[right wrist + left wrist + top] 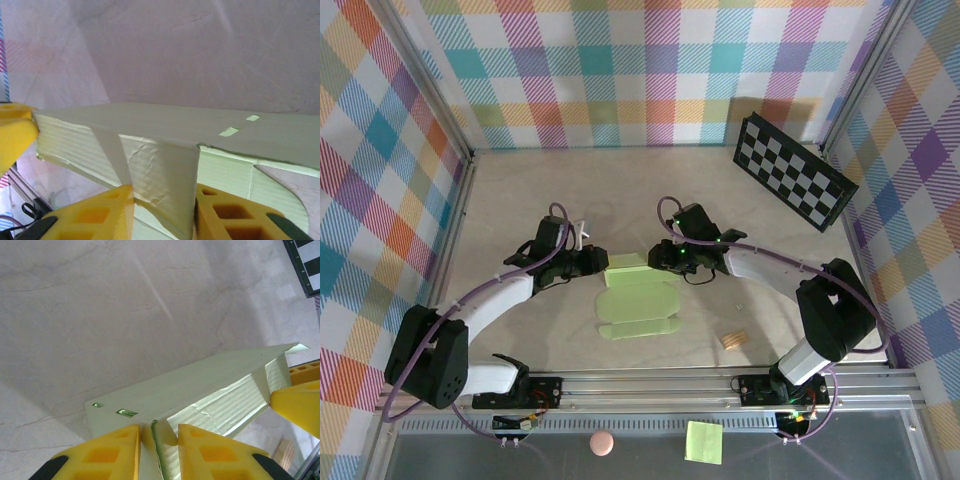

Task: Fold the paper box

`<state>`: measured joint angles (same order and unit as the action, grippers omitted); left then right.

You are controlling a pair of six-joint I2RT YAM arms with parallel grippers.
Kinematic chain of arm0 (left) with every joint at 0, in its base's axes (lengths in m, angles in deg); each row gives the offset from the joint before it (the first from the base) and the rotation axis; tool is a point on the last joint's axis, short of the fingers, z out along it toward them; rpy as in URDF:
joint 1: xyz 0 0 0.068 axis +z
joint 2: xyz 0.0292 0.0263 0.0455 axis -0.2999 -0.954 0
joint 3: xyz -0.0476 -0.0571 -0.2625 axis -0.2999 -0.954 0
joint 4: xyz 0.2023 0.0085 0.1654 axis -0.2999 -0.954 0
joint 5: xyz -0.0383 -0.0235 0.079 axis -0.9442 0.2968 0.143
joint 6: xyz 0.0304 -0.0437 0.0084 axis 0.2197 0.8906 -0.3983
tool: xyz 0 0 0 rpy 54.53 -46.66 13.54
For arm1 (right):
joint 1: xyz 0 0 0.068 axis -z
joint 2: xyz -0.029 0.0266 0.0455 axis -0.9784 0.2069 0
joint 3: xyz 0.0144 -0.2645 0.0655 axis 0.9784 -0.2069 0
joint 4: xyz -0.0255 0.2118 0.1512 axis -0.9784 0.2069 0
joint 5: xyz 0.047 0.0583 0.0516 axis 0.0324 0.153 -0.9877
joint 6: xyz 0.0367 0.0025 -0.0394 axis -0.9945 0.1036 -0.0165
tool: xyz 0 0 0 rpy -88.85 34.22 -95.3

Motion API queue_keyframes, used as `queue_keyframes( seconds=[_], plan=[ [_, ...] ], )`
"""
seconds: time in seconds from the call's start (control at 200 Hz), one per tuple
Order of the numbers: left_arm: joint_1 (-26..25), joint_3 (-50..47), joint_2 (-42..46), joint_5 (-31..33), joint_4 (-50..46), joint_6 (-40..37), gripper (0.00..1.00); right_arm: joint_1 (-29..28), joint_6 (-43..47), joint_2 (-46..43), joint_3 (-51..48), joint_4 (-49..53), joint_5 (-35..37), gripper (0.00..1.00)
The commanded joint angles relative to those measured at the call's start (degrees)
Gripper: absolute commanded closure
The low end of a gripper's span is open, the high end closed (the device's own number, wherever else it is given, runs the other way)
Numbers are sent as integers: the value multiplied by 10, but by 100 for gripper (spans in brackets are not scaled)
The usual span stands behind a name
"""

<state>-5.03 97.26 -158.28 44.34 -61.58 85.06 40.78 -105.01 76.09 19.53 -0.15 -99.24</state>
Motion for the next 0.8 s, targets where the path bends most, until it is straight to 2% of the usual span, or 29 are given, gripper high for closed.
queue_keyframes(
  seconds=[0.0,0.215,0.355,0.65,0.795],
  plan=[
    [-5,-3,26,7,-37,4,71,5,-10,0,-10,-14,-3,68],
    [-5,-2,59,1,-48,16,62,5,-9,0,-14,-13,-3,69],
    [-5,-13,59,-20,-31,30,61,5,-7,-1,-11,-10,-3,69],
    [-5,-15,15,-26,-26,35,67,5,-3,-2,-10,-4,-2,69],
    [-5,-22,14,-21,-32,36,74,5,-4,-3,-9,-3,-1,69]
  ],
)
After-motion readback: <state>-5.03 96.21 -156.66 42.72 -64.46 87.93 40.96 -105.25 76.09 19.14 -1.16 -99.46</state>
